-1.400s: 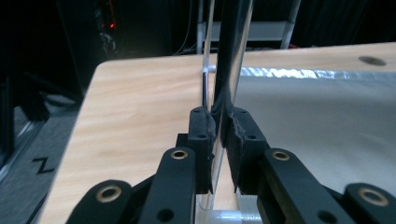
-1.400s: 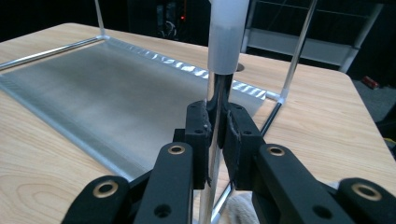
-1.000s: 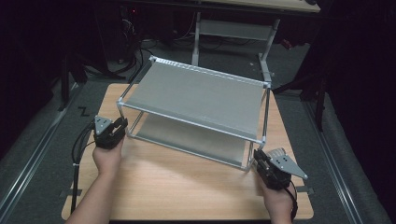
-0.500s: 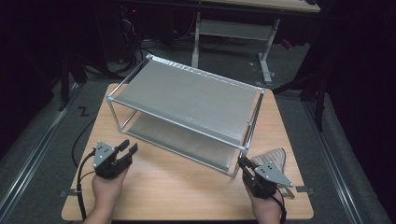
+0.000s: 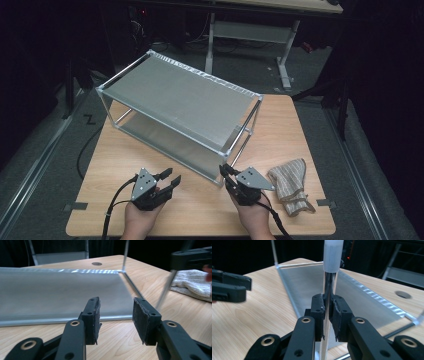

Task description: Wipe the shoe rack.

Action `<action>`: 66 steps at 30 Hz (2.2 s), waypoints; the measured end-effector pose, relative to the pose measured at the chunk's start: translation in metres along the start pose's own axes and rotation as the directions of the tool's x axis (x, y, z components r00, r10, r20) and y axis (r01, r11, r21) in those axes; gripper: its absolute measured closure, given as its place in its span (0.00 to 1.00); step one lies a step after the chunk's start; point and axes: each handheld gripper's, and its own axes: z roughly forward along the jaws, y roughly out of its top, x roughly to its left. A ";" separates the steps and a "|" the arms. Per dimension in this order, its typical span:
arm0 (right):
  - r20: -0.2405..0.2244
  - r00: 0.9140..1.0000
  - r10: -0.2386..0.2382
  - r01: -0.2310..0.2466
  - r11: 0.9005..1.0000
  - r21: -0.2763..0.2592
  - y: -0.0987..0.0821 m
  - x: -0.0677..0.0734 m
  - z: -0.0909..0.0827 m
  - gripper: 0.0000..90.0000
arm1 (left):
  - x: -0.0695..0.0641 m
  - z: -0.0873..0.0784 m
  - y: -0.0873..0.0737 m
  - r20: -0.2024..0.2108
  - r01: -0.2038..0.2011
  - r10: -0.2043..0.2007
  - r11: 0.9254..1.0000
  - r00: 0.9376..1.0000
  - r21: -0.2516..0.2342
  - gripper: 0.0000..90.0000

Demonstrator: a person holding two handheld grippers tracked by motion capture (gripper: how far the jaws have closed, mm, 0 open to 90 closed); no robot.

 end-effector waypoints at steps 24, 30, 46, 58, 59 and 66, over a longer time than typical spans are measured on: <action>0.195 0.980 0.028 -0.040 0.998 0.058 -0.046 -0.054 -0.083 0.71 | -0.048 0.048 0.018 0.093 -0.048 0.053 0.997 0.994 -0.060 0.66; 0.218 0.972 0.089 -0.099 0.995 0.033 -0.056 -0.065 -0.092 0.72 | -0.060 0.066 0.033 0.083 -0.077 0.082 0.995 0.993 -0.057 0.75; 0.227 0.969 0.095 -0.109 0.993 0.047 -0.059 -0.066 -0.091 0.72 | -0.058 0.080 0.035 0.073 -0.069 0.072 0.997 0.995 -0.037 0.88; 0.283 0.953 0.110 -0.127 0.991 0.041 -0.063 -0.081 -0.104 0.72 | -0.067 0.053 0.023 0.135 -0.089 0.097 0.994 0.986 -0.059 0.89; 0.297 0.948 0.111 -0.129 0.991 0.041 -0.063 -0.083 -0.106 0.72 | -0.068 0.049 0.021 0.139 -0.087 0.095 0.994 0.986 -0.059 0.89; 0.358 0.924 0.134 -0.164 0.985 0.054 -0.068 -0.098 -0.112 0.70 | -0.067 0.016 0.012 0.163 -0.110 0.118 0.992 0.980 -0.056 0.89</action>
